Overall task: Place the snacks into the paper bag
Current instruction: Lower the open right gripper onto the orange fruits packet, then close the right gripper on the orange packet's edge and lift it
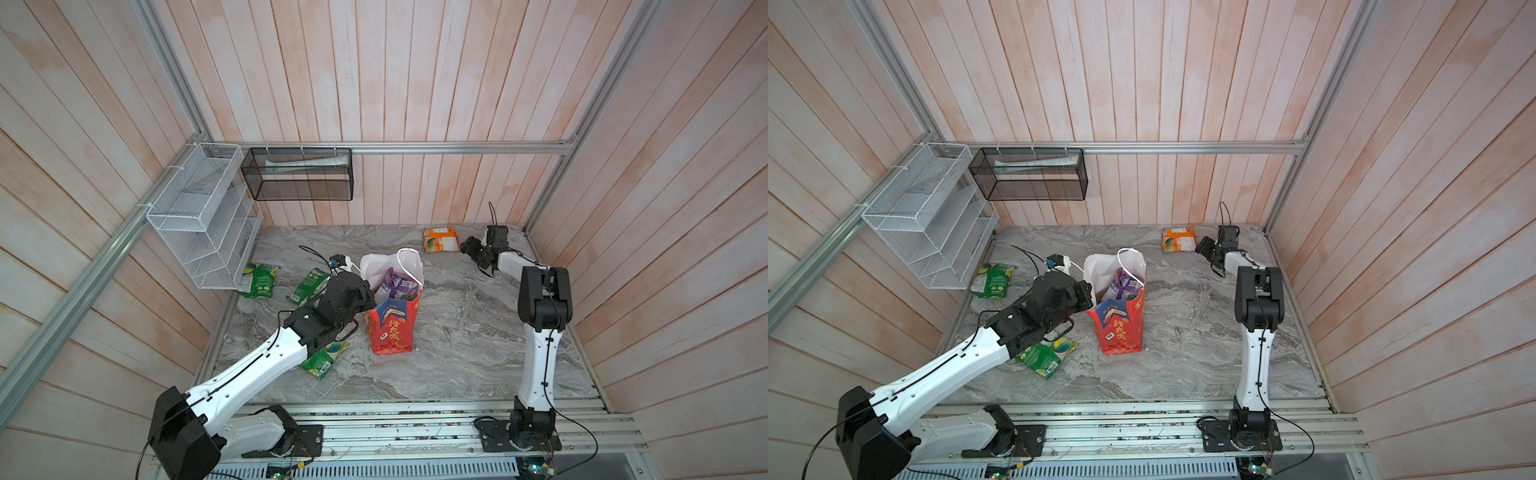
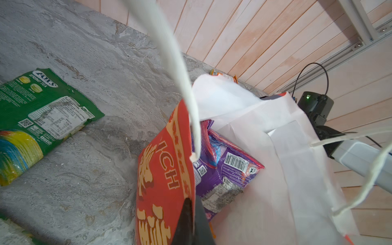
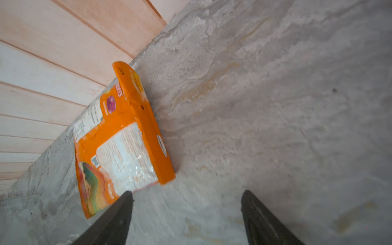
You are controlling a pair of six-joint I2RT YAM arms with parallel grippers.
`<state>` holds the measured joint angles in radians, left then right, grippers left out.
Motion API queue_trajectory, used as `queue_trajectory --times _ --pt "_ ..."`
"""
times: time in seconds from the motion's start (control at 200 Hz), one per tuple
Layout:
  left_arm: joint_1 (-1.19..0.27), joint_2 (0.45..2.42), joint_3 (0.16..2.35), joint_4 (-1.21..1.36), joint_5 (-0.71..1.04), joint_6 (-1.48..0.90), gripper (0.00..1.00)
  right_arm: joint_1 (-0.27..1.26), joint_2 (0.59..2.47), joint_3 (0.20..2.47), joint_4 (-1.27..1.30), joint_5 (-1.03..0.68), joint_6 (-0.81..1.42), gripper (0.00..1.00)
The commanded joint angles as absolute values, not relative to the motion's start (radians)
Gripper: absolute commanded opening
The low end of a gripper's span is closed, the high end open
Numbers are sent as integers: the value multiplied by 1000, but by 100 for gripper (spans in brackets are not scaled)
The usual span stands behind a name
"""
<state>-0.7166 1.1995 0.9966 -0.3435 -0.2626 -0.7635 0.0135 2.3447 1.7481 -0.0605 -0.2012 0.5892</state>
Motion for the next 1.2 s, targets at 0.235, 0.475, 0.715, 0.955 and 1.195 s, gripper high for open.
queue_trajectory --times 0.235,0.475,0.715,0.955,1.195 --pt "-721 1215 999 -357 -255 -755 0 21 2574 2118 -282 -254 503 70" --pt "-720 1211 999 -361 -262 -752 0 29 2720 2332 -403 -310 502 62" --pt "-719 1216 999 -363 -274 -752 0 50 2740 2337 -430 -333 489 57" --pt "-718 1219 1001 -362 -279 -750 0 59 2737 2315 -485 -315 479 33" --pt "-718 1219 1001 -360 -275 -752 0 63 2606 2120 -409 -374 471 0"
